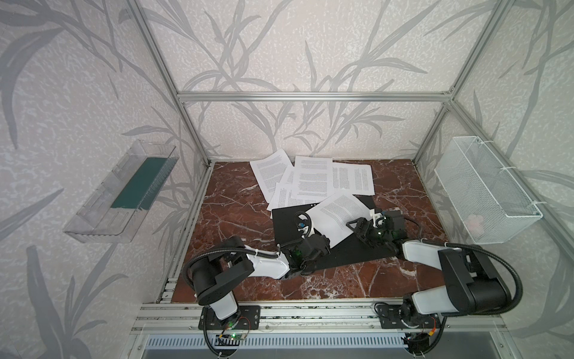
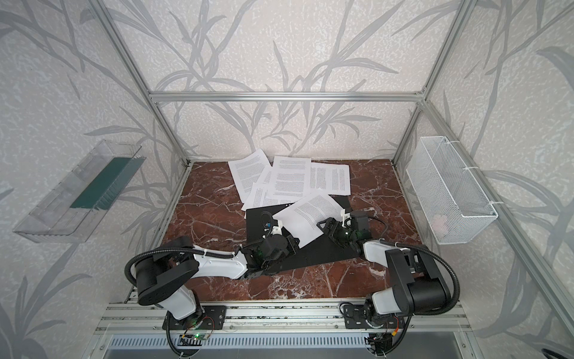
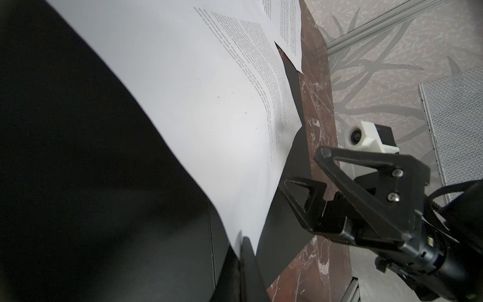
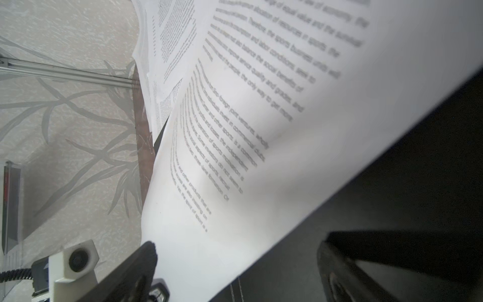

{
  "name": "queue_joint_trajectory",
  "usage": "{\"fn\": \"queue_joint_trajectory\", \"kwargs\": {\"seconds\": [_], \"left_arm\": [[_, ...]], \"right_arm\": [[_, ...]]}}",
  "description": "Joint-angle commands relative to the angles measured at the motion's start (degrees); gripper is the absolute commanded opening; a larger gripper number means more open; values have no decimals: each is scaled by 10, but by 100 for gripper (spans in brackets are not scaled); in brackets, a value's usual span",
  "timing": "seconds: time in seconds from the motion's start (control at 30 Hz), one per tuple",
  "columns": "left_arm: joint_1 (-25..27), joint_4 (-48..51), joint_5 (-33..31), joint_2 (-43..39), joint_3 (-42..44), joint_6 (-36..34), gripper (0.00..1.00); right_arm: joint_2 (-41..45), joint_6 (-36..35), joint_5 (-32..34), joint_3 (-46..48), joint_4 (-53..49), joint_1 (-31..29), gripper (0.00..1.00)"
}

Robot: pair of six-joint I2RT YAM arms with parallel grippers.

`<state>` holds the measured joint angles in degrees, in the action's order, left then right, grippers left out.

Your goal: Put the files into the folder

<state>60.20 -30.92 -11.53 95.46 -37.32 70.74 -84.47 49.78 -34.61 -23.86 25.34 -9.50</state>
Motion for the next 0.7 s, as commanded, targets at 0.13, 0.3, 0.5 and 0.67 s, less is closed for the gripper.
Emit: {"fn": "queue_joint_trajectory", "kwargs": {"seconds": [0.13,0.3,0.5,0.67], "left_arm": [[11,-7,-16,17,-3,10,0],[13,-7,-20,25,-2,12,0],[15,5,-28,48,-14,17,0],[14,6,-25,76,-27,19,0]], "right_arm": [[-83,73,-13,30,141,-3,86],[-93,85,-7,42,166,-3,77],[-85,104,-3,60,217,-3,72],[-87,126,-13,74,268,-3,72]]}}
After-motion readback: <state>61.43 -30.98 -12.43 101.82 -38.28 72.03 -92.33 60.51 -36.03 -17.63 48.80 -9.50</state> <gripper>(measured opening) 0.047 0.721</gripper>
